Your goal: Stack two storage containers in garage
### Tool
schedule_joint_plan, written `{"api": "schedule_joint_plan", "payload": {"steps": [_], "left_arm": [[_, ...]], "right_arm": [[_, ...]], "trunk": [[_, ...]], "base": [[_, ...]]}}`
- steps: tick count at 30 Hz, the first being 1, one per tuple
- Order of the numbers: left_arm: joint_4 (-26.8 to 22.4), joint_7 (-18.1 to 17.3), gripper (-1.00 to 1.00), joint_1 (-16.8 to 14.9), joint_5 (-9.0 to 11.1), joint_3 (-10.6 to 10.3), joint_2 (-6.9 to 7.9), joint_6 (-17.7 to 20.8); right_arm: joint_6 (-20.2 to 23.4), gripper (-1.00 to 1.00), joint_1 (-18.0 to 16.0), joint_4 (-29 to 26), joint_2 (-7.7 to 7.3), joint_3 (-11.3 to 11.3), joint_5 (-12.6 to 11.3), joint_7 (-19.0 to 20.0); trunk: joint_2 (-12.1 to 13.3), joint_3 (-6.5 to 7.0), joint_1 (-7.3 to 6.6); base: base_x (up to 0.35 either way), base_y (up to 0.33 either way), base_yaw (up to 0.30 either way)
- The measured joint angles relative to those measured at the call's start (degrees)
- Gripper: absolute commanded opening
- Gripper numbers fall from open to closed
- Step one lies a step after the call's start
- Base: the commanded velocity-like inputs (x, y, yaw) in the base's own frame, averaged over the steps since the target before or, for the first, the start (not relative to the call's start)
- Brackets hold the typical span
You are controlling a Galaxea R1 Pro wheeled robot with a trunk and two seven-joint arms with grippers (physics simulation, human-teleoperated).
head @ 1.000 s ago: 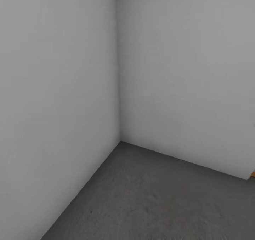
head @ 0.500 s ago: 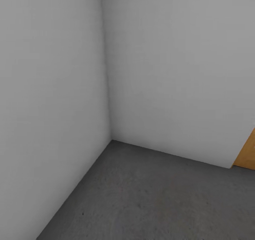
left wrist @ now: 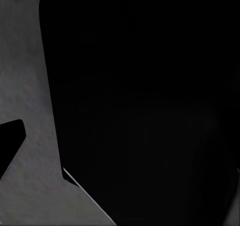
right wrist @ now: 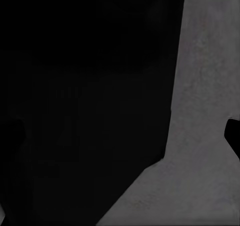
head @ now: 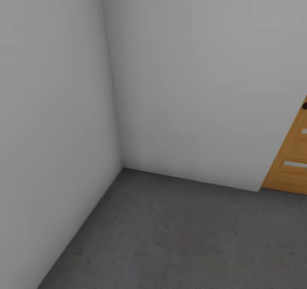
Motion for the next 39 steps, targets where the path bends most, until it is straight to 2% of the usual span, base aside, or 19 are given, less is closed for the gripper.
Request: {"api": "schedule_joint_plan", "payload": {"steps": [30, 39], "left_arm": [[-0.1, 0.0, 1.00, 0.0, -0.1, -0.1, -0.11, -0.1], [-0.1, 0.0, 1.00, 0.0, -0.1, -0.1, -0.14, -0.1]], "right_arm": [[0.0, 1.00, 0.0, 0.0, 0.00, 0.1, 0.1, 0.0], [0.0, 1.00, 0.0, 0.0, 0.00, 0.1, 0.1, 0.0]], "trunk": [[0.0, -1.08, 0.00], [0.0, -1.26, -0.01]], "base": [[0.001, 0.000, -0.253], [0.089, -0.072, -0.259]]}}
